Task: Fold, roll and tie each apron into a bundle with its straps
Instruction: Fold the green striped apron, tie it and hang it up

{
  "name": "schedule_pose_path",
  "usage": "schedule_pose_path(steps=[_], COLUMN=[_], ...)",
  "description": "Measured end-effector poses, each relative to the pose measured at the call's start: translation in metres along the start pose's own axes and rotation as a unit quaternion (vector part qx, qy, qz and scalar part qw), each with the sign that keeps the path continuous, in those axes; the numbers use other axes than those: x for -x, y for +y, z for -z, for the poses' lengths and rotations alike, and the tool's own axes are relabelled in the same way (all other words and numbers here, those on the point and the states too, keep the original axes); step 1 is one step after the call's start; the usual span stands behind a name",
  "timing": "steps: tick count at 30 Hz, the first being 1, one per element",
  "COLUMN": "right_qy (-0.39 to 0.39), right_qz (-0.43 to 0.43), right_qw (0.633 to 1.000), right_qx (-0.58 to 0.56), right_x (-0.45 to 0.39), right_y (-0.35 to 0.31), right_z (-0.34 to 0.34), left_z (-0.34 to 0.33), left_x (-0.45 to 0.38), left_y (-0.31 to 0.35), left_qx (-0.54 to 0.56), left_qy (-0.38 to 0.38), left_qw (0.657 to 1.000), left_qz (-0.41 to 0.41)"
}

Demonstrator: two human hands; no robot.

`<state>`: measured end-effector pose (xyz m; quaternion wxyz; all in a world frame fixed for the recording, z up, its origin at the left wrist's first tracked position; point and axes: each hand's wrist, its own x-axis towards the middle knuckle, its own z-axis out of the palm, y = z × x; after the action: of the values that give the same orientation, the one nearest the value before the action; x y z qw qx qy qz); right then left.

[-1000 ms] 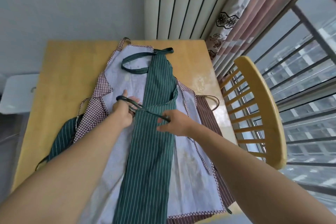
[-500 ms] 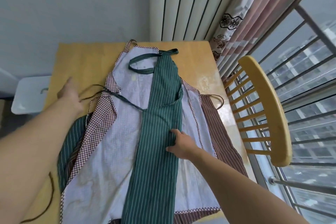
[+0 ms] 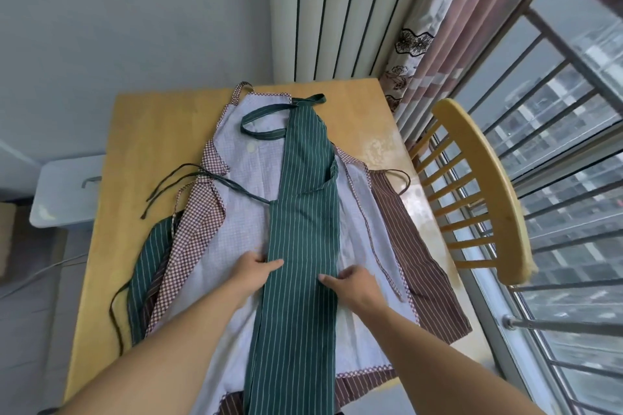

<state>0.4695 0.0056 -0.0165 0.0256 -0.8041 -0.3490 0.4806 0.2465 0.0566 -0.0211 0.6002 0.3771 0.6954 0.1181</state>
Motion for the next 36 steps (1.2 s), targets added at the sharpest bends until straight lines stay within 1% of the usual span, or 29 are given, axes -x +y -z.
schedule_pose_path(steps=[2,4,5,7,9,10,12,14,16,20,22,24,27,29,31,33,34,36], right_qy=[-0.015,-0.041,-0.054,-0.049,-0.027,-0.016,-0.024,-0.079,-0.149,-0.221,-0.223,-0.203,-0.17,-0.175,-0.205,-0.245,-0.263,-0.28], right_qz=[-0.003,-0.012,-0.018,-0.016,0.02,0.039,0.039,0.0,-0.038,-0.068,-0.076,-0.075,-0.067,-0.068,-0.069,-0.063,-0.06,-0.057], right_qw=[0.999,0.998,0.997,0.999,0.999,0.997,0.989,0.977,0.959,0.941,0.935,0.925,0.921,0.916,0.913,0.917,0.918,0.919], right_qx=[0.044,0.056,0.044,0.005,-0.032,-0.062,-0.139,-0.196,-0.238,-0.248,-0.266,-0.311,-0.345,-0.355,-0.345,-0.308,-0.292,-0.271], right_x=[0.009,0.015,0.018,0.027,0.037,0.042,0.054,0.066,0.083,0.107,0.117,0.127,0.141,0.149,0.155,0.16,0.162,0.166], right_y=[0.007,0.016,0.02,0.028,0.038,0.042,0.047,0.052,0.058,0.08,0.089,0.096,0.098,0.095,0.095,0.099,0.102,0.109], right_z=[-0.003,-0.012,-0.018,-0.027,-0.034,-0.037,-0.041,-0.045,-0.047,-0.055,-0.06,-0.065,-0.066,-0.062,-0.059,-0.058,-0.057,-0.055], left_z=[0.001,0.001,0.002,0.003,0.003,0.003,0.001,0.0,-0.001,0.004,0.004,0.004,0.004,0.002,0.0,0.0,-0.001,-0.001], left_x=[0.005,0.011,0.014,0.018,0.024,0.024,0.034,0.044,0.053,0.078,0.09,0.1,0.115,0.123,0.126,0.127,0.126,0.128], left_y=[-0.009,-0.016,-0.019,-0.03,-0.039,-0.043,-0.044,-0.044,-0.048,-0.069,-0.082,-0.094,-0.106,-0.109,-0.112,-0.111,-0.111,-0.11], left_qx=[0.009,0.029,0.027,-0.004,-0.031,-0.023,0.038,0.088,0.084,0.048,0.034,0.019,-0.008,0.02,0.07,0.111,0.116,0.09], left_qy=[-0.008,-0.058,-0.083,-0.11,-0.11,-0.102,-0.099,-0.11,-0.128,-0.234,-0.286,-0.313,-0.332,-0.346,-0.344,-0.322,-0.306,-0.286], left_qw=[1.0,0.998,0.996,0.994,0.993,0.995,0.994,0.99,0.987,0.967,0.952,0.943,0.938,0.933,0.931,0.935,0.939,0.947], left_qz=[-0.009,-0.001,0.009,0.016,0.007,0.002,0.008,0.024,0.045,0.089,0.1,0.108,0.102,0.095,0.097,0.105,0.109,0.112])
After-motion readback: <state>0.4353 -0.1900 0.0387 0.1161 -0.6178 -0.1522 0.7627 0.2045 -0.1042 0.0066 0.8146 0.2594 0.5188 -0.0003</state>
